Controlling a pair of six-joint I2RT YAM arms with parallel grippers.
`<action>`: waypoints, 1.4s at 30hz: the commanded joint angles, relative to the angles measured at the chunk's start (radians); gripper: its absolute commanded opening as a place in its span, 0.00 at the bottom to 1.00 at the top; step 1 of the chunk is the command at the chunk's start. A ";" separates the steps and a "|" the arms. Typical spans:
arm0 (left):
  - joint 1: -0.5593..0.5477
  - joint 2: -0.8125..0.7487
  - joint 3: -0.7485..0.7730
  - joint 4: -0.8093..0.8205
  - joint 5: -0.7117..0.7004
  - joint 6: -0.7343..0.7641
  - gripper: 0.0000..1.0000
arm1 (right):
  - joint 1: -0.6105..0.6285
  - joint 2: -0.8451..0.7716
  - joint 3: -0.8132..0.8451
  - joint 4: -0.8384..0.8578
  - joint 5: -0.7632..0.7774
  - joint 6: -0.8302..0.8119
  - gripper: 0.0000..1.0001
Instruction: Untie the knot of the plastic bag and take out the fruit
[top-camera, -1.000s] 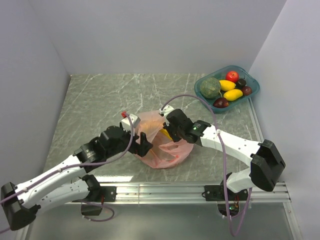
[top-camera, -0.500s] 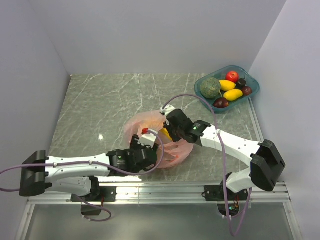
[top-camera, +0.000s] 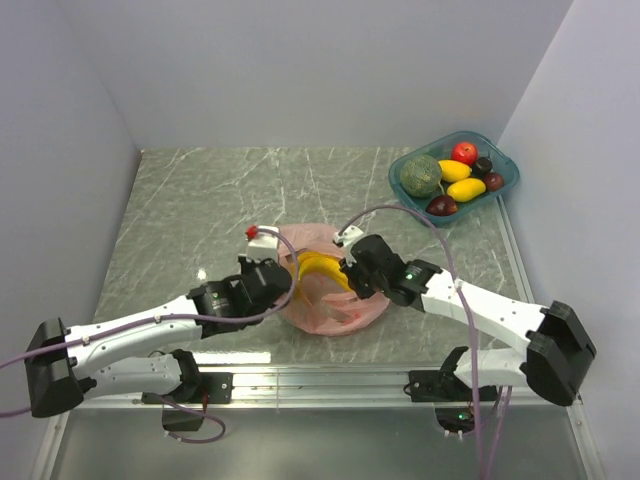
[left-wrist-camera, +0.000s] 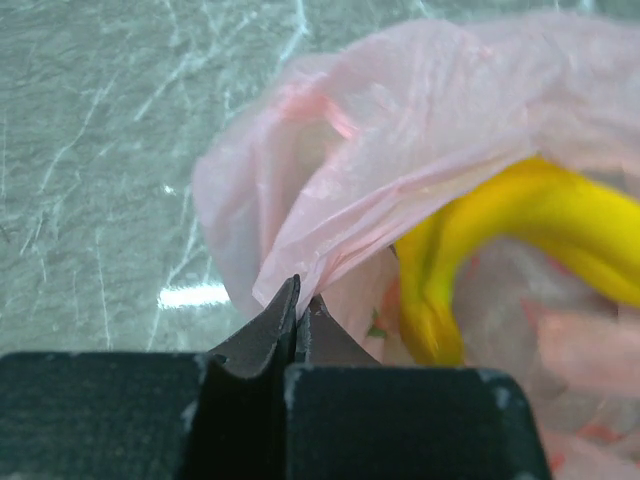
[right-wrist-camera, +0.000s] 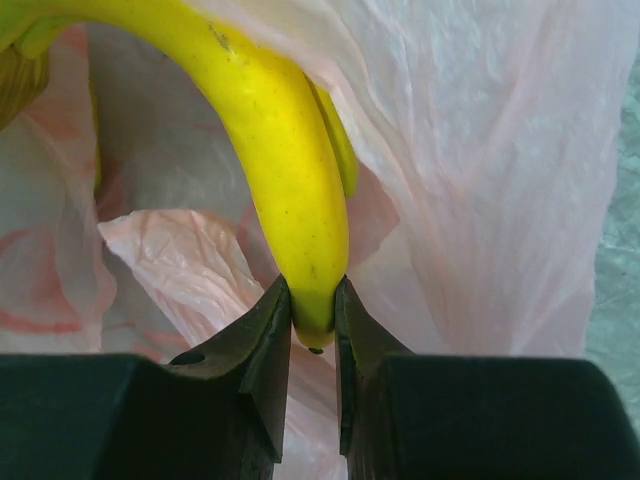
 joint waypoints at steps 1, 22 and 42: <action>0.101 -0.036 -0.006 0.070 0.134 0.062 0.01 | 0.007 -0.101 -0.049 0.111 -0.096 -0.035 0.00; 0.192 -0.068 -0.059 0.055 0.354 -0.014 0.01 | -0.071 -0.382 -0.138 0.611 0.040 0.204 0.00; 0.207 -0.149 -0.006 0.073 0.452 0.286 0.01 | -0.844 0.227 0.356 0.362 0.304 0.431 0.00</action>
